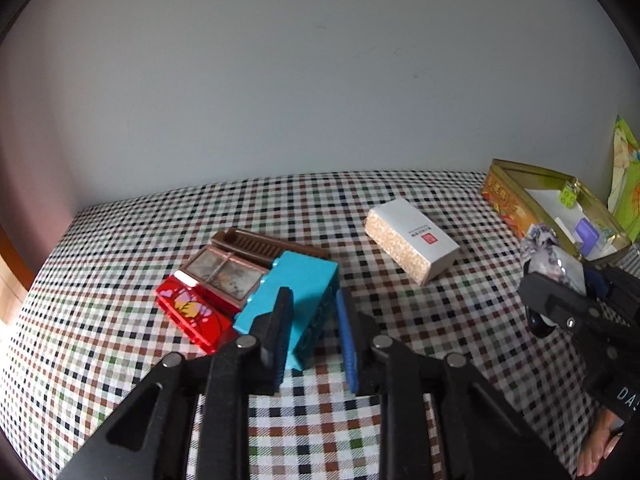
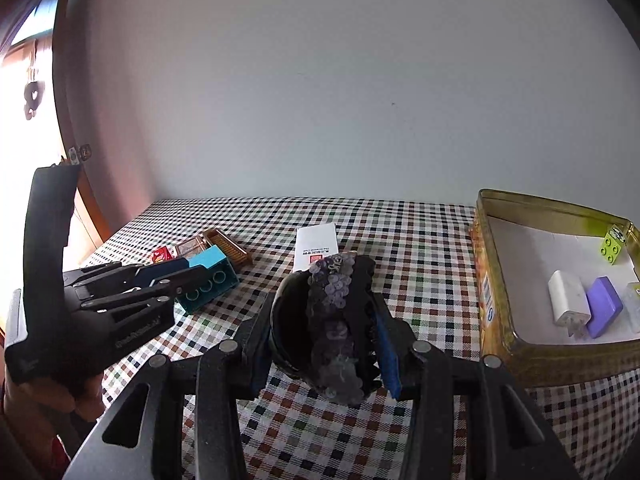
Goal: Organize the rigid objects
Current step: 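Grasp the cyan block with the left gripper while the right gripper holds the pouch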
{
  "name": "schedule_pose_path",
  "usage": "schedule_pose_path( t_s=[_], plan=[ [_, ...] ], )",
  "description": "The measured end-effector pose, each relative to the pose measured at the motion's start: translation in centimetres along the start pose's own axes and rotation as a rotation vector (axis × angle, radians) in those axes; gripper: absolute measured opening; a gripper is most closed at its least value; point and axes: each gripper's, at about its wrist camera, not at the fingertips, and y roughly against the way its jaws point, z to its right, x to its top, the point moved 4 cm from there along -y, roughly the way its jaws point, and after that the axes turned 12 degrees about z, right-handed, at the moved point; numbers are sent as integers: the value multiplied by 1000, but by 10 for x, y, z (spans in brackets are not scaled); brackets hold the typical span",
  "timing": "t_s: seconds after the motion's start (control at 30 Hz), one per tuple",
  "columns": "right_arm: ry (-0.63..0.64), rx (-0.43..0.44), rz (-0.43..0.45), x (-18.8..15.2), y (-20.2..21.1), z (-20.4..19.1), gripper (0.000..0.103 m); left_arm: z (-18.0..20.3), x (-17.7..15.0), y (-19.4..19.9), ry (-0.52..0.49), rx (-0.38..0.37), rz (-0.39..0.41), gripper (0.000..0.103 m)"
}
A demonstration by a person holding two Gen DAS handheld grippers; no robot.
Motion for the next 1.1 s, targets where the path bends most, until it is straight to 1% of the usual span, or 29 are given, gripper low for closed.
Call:
schedule_pose_path(
  t_s=[0.07,0.1,0.13,0.23,0.3,0.37,0.4,0.43,0.47,0.5,0.53,0.6,0.67,0.73,0.8,0.87,0.9,0.93,1.0,1.1],
  plan=[
    [0,0,0,0,0,-1,46,-11,-1,2,48,13,-5,36],
    [0,2,0,1,0,-1,46,-16,-1,1,68,12,-9,50],
    [0,3,-2,0,0,-1,46,-18,-2,1,89,-1,-11,58],
    [-1,5,-8,0,-1,-1,46,-17,-6,-4,103,-32,-49,59],
    [-4,8,-10,0,-1,-1,46,-11,-6,-2,100,-71,-43,59],
    [-4,8,-11,0,-1,-1,46,-3,-10,-4,97,-110,-57,58],
    [-5,8,-13,0,-1,0,46,1,-12,-7,96,-132,-76,58],
    [-6,8,-16,0,-1,0,46,4,-15,-12,101,-152,-106,53],
    [-8,9,-19,-1,-2,0,46,5,-17,-20,105,-147,-134,52],
    [-10,10,-21,-1,-2,0,46,4,-18,-26,111,-124,-149,51],
    [-13,11,-21,-1,-2,1,46,2,-16,-31,132,-101,-150,50],
    [-16,10,-19,-1,-2,1,46,-2,-11,-35,172,-93,-124,50],
    [-18,11,-20,0,-2,2,46,0,-4,-35,155,-83,-98,50],
    [-20,10,-20,0,-2,2,46,10,0,-43,111,-68,-95,50],
    [-20,8,-19,0,-3,3,46,15,3,-54,92,-52,-116,50],
    [-28,10,-23,0,-4,5,46,18,1,-66,86,-31,-161,50],
    [-34,7,-25,0,-5,7,46,20,-1,-70,72,-21,-182,47],
    [-41,6,-28,0,-6,9,46,23,1,-70,53,-18,-170,42],
    [-54,6,-37,0,-8,12,46,23,0,-66,49,-39,-170,42],
    [-73,12,-51,-1,-13,14,46,19,0,-64,69,-29,-158,41]
  ],
)
